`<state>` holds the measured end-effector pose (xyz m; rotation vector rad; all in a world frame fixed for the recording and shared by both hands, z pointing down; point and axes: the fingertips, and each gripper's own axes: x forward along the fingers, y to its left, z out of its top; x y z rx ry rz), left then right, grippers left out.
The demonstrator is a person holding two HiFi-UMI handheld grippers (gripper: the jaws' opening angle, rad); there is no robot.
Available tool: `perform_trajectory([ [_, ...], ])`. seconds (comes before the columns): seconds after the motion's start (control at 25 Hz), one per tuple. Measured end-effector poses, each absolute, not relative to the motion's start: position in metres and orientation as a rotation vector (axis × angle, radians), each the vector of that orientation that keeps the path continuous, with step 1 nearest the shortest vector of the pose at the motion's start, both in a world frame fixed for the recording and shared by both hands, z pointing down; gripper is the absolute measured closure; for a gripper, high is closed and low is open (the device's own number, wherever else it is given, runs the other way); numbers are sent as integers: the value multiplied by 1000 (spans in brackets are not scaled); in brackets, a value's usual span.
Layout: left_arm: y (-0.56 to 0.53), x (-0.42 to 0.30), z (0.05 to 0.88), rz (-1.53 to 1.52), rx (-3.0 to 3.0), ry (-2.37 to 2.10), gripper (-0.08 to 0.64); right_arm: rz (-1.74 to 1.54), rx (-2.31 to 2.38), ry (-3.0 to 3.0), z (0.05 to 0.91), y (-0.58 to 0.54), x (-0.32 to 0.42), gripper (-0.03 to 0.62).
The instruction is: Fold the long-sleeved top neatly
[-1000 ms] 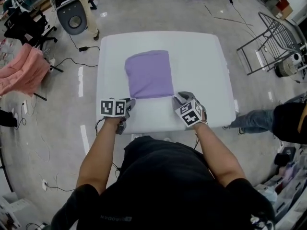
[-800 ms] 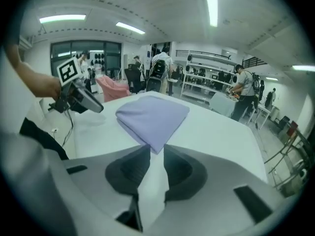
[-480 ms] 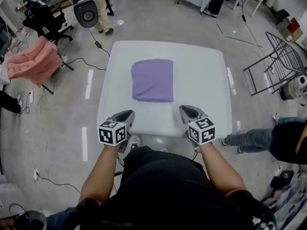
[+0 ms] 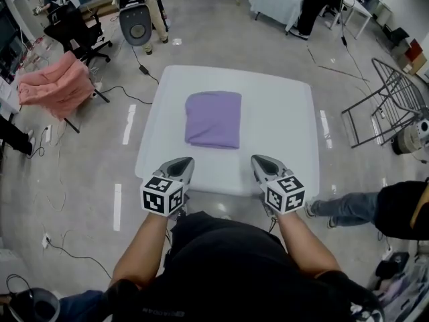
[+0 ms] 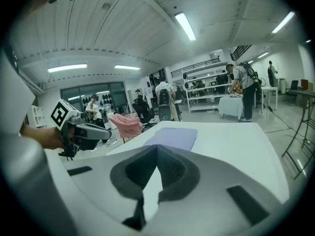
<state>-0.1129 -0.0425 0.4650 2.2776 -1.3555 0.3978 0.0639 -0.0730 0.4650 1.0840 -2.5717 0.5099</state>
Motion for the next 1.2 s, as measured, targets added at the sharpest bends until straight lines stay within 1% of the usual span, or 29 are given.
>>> perform_trajectory([
  [0.44,-52,-114,454,398,2284,-1361,552,562,1109,-2567,467,-67,68,589],
  [0.84,-52,-106,444,381,2301,-1367,552,547,1116,-2578,457,-68,78,589],
  [1.2,-47,-118,449,400,2311,-1360,552,542,1102,-2575,461,-62,62,589],
])
